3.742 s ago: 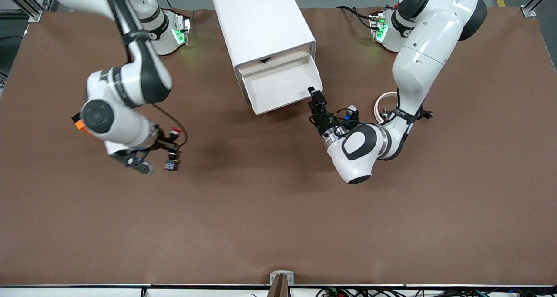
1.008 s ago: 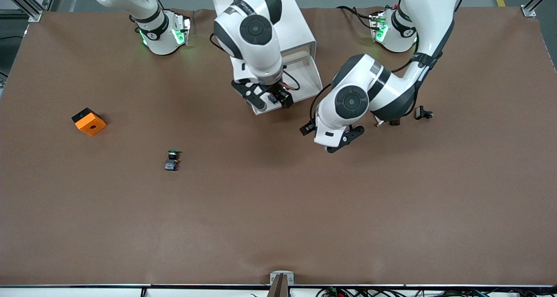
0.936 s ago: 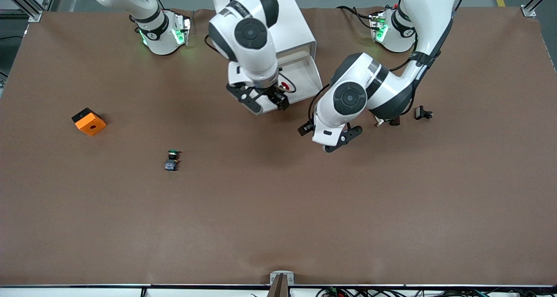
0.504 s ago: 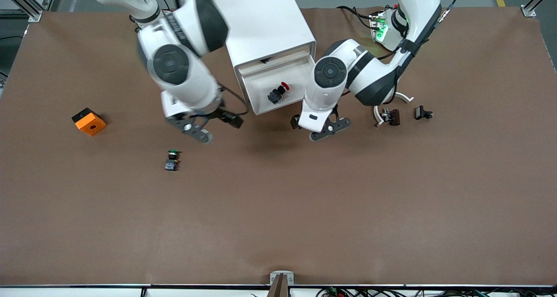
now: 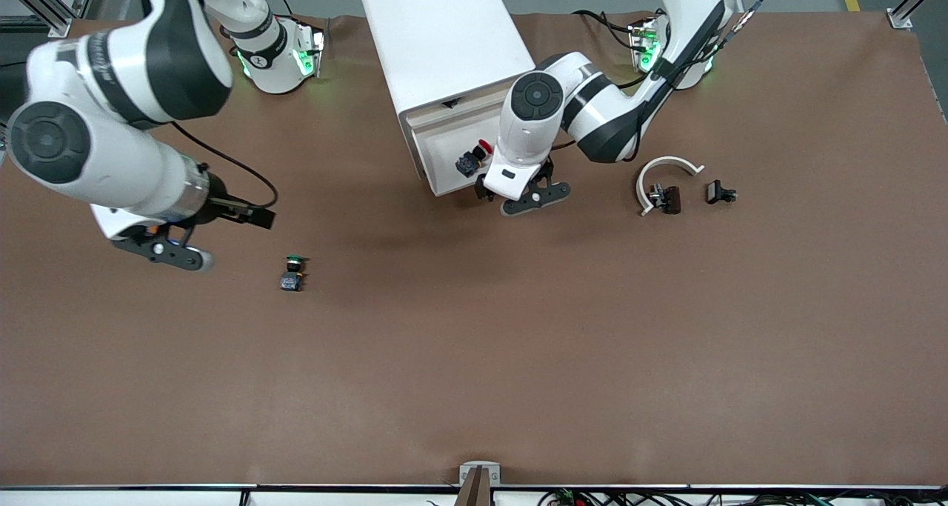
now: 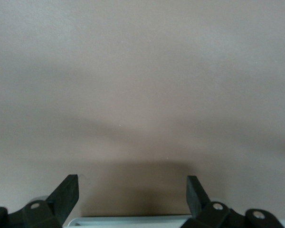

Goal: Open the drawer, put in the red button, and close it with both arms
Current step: 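Push the drawer shut with the left gripper while the right gripper retracts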

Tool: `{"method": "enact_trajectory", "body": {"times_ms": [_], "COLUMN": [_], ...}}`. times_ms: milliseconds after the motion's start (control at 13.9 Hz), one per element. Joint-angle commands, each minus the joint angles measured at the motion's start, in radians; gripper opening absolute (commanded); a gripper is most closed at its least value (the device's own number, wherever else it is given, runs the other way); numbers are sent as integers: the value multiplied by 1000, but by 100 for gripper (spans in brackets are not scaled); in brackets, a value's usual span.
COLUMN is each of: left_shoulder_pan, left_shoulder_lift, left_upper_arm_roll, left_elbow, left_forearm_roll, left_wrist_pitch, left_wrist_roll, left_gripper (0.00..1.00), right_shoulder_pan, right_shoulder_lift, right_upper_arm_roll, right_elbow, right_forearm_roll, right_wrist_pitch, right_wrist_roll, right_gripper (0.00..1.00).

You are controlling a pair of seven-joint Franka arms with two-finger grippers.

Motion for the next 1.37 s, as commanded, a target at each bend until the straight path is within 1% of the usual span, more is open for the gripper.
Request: {"method": "enact_trajectory", "body": {"times_ms": [0,216,360,432,576,648,720,792,864,936,1152,1223,1295], "left_shoulder_pan": [-19,-27,-47,-50,-50,-51,-50,-50,-50,-50,-50,-48,-48], "left_shoulder_lift": [0,6,12,17,29,34,41,43,49,52,57,63,67], "left_upper_arm_roll": [-3,-6,-6,-7,-25,-33,-44,-59,-73,-84,-96,-107,-113], "left_elbow": [-25,-28,-28,-28,-27,-27,-28,-27,-27,-25,-24,-24,-24], "left_forearm_roll": [76,83,82,76,70,68,67,65,62,36,-36,-61,-82], "left_wrist_pitch": [21,19,18,15,7,7,1,-13,-30,-37,-41,-41,-41], "left_wrist_roll": [-100,-118,-120,-134,-146,-146,-146,-148,-149,-148,-145,-143,-143], "left_gripper": [100,100,100,100,100,100,100,100,100,100,100,100,100], "right_shoulder_pan": [-120,-272,-350,-372,-383,-383,-374,-372,-374,-381,-377,-378,-380], "right_shoulder_lift": [-41,-52,-54,-54,-90,-95,-93,-89,-87,-87,-89,-93,-96], "right_upper_arm_roll": [20,20,18,18,20,21,24,28,29,28,28,29,29], "right_elbow": [-8,-8,-6,-5,-6,-5,12,64,119,145,155,155,155], "right_forearm_roll": [-29,-43,-43,-43,-44,-46,-66,-102,-110,-104,-80,-70,-40], "right_wrist_pitch": [-45,-61,-85,-90,-89,-88,-90,-99,-134,-148,-150,-150,-174], "right_wrist_roll": [-207,-455,-534,-552,-560,-560,-553,-551,-548,-549,-531,-489,-436], "right_gripper": [100,100,100,100,100,100,100,100,100,100,100,100,100]}}
